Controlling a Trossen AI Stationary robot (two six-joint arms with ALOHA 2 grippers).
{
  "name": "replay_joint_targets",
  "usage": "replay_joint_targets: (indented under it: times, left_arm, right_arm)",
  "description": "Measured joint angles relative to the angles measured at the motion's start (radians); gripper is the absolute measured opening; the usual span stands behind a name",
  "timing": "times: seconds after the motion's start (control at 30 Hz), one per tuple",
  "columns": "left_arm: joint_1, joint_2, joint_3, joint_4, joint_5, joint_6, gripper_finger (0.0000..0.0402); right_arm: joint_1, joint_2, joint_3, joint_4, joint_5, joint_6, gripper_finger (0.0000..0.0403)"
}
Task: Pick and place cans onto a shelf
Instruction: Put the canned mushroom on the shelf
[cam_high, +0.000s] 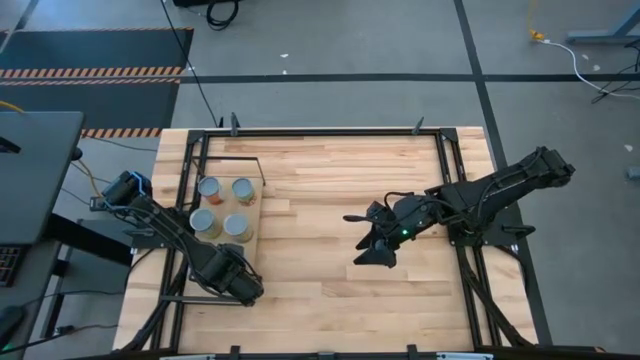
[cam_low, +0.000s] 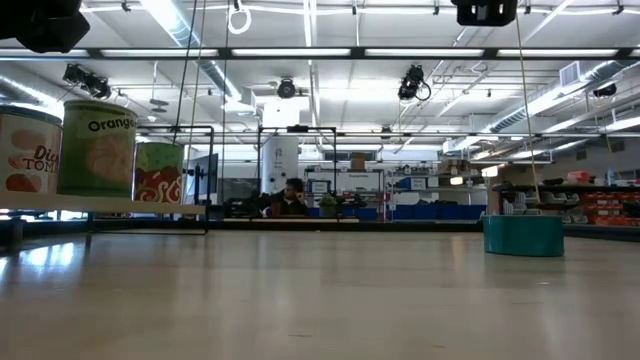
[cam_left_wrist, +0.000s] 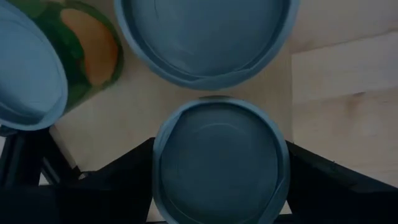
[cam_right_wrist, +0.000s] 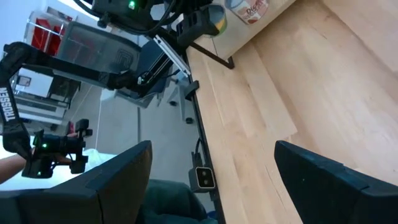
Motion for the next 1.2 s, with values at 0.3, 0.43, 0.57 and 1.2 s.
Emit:
replay_joint_targets:
  times: [0.3,0.43,0.57,1.2]
  left_arm:
    - [-0.001,0.003,-0.038,0.050,-0.019,-0.028,0.0289]
    - [0.000,0.003,-0.069,0.072,-0.019,-0.036,0.0290]
    - [0.002,0.003,-0.073,0.102,-0.005,-0.050,0.0310]
    - [0.007,-0.046,-0.042,0.011,0.021,0.025,0.0354]
  right_arm:
    - [0.021,0.000,0.000,0.000,-0.027,-0.052,0.0346]
    - [0.048,0.000,0.000,-0.001,-0.032,-0.047,0.0346]
    - [0.069,0.000,0.000,-0.001,-0.034,-0.017,0.0346]
    - [0.028,0.000,0.000,0.018,-0.029,-0.003,0.0346]
